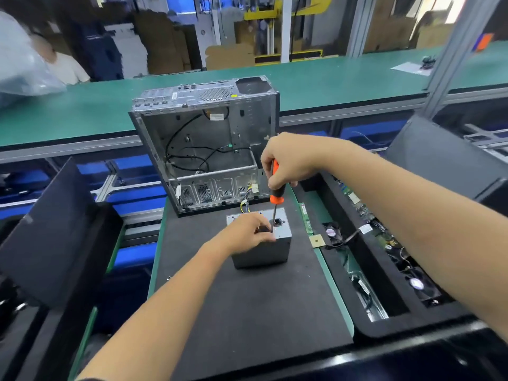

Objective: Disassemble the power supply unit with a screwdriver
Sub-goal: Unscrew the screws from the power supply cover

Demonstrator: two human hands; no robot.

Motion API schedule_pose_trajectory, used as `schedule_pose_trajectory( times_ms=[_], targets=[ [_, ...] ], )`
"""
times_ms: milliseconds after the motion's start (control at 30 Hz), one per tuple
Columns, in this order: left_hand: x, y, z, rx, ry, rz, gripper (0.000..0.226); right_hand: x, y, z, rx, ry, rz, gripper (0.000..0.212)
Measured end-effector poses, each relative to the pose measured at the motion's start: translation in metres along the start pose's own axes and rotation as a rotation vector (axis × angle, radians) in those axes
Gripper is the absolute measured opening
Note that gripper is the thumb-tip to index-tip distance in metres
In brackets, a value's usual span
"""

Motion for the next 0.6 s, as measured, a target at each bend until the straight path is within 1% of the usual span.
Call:
schedule_pose_trajectory(
  times_ms=[67,200,400,600],
  targets=[
    [0.005,0.007,0.009,0.029,0.005,-0.06,0.007,-0.001,-0.004,0.0,0.015,-0.004,-0.003,0.008],
    [0.008,0.012,0.016,0.081,0.033,-0.142,0.015,-0.005,-0.007,0.003,0.009,0.006,-0.03,0.007],
    [0.011,0.009,0.021,0.168,0.044,-0.204,0.014,-0.011,-0.02,0.009,-0.005,0.024,0.003,0.009],
    [0.011,0.008,0.017,0.134,0.028,-0.236,0.009,-0.014,-0.022,0.006,-0.009,0.002,0.006,0.012]
  ],
)
Point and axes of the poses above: each hand's wrist, its own x-axis away from the middle knuckle, its own y-axis out of the back of the hand, z = x × y, the point moved 7 cm from there along -x, towards the middle knuckle, and after that the axes turned 10 degrees about x, right-handed, at the moved point
